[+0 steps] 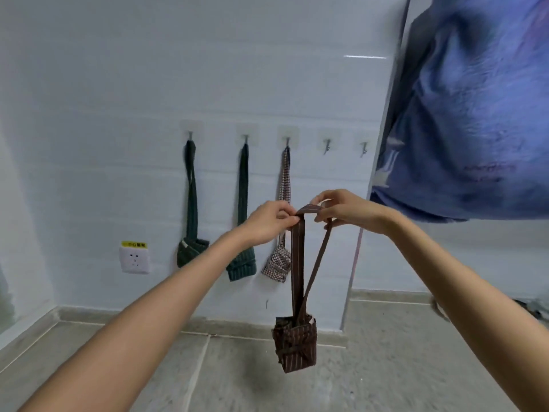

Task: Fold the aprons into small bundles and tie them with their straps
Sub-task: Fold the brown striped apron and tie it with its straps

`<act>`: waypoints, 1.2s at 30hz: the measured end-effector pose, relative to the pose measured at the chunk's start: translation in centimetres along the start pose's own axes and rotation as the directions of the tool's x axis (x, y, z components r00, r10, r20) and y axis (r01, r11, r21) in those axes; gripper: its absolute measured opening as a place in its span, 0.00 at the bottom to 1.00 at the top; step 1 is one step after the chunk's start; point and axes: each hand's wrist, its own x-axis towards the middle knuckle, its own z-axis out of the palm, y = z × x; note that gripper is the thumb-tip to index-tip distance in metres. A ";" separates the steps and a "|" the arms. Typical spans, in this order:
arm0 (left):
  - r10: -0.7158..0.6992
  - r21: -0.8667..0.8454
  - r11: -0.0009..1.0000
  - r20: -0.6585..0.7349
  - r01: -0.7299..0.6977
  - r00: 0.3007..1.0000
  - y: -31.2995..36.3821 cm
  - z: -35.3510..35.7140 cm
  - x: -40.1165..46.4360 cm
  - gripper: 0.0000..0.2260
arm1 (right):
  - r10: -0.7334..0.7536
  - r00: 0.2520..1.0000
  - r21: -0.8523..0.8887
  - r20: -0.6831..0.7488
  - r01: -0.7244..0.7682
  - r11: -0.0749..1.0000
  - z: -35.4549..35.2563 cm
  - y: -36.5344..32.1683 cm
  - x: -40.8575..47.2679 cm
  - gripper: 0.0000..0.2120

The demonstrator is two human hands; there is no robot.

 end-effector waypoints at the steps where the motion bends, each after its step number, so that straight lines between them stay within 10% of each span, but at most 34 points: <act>1: 0.012 -0.017 1.000 -0.001 -0.013 1.000 1.6 2.0 3.8 0.04 | -0.010 0.997 -0.041 -0.071 0.007 0.999 -3.7 1.1 1.0 0.10; 7: 0.026 -0.080 0.996 -0.075 -0.032 0.997 4.1 3.3 10.6 0.09 | -0.156 0.963 -0.071 -0.218 0.144 0.987 -9.1 1.9 4.0 0.05; 17: 0.099 0.276 0.960 -0.498 0.049 0.862 5.5 1.8 20.2 0.12 | -0.221 0.814 -0.108 -0.537 0.193 0.975 -13.6 1.4 13.7 0.06; 25: 0.176 0.354 0.935 -0.496 0.013 0.850 2.8 0.6 22.1 0.08 | -0.417 0.467 -0.439 -0.779 0.067 0.896 -10.3 3.8 16.2 0.02; 36: 0.200 0.459 0.887 -0.288 -0.049 0.937 -1.1 2.4 18.8 0.04 | -0.563 0.595 -0.570 -0.573 0.204 0.796 -6.8 8.9 13.8 0.14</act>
